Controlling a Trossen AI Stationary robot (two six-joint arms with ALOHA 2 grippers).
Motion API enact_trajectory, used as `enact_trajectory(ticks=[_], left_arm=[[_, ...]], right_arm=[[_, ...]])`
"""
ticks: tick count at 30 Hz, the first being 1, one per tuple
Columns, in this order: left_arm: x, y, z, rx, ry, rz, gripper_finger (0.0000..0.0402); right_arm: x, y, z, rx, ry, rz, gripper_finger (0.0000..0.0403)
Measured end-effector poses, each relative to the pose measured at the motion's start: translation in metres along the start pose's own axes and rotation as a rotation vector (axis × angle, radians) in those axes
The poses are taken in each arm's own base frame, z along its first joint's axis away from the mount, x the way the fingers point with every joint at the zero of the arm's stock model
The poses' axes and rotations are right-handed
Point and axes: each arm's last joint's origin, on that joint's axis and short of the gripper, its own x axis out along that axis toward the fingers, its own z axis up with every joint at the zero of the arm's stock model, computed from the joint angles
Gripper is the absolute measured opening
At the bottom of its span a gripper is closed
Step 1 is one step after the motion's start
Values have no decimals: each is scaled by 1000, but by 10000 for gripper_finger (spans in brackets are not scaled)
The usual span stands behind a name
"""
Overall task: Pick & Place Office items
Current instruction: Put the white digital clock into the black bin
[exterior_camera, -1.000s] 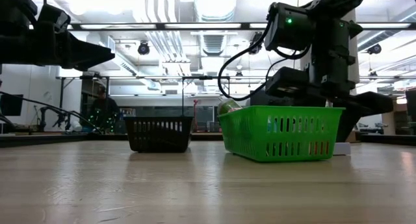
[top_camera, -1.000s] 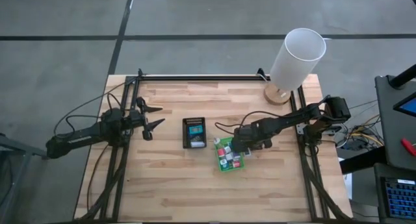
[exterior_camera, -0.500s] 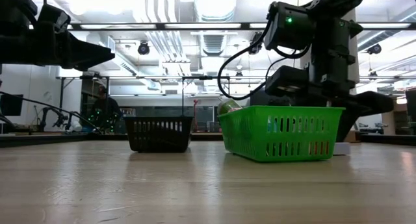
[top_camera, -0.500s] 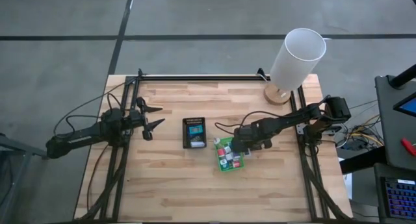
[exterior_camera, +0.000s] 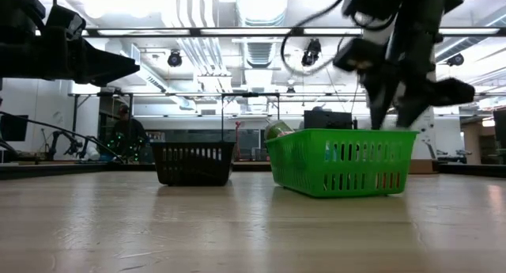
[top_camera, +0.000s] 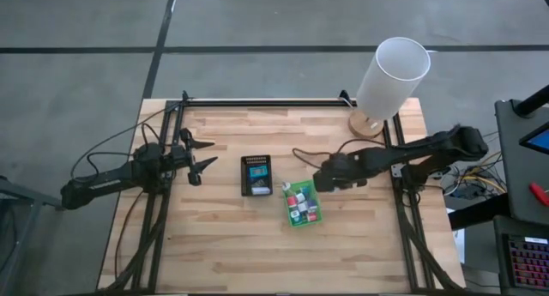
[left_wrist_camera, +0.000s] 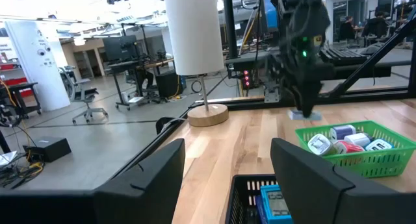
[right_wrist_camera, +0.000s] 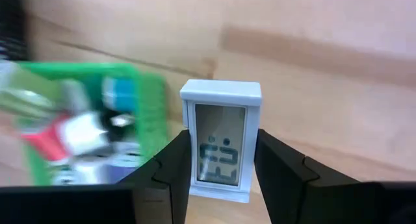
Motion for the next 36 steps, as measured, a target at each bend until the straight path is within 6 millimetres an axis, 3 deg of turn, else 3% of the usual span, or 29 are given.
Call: enact_trajectory(ticks=[10,18,26,36], left_arm=[[0,0,0,0,0,0,234],[0,0,0,0,0,0,234],[0,0,0,0,0,0,234],[0,0,0,0,1,0,234]], right_arm=[[-52,-4,21,-112,-239,232,137],[-64,13,57,-275,-397,440,138],[-53,27,92,-373,-419,571,139],[-3,63,115,-601,-231,616,139]])
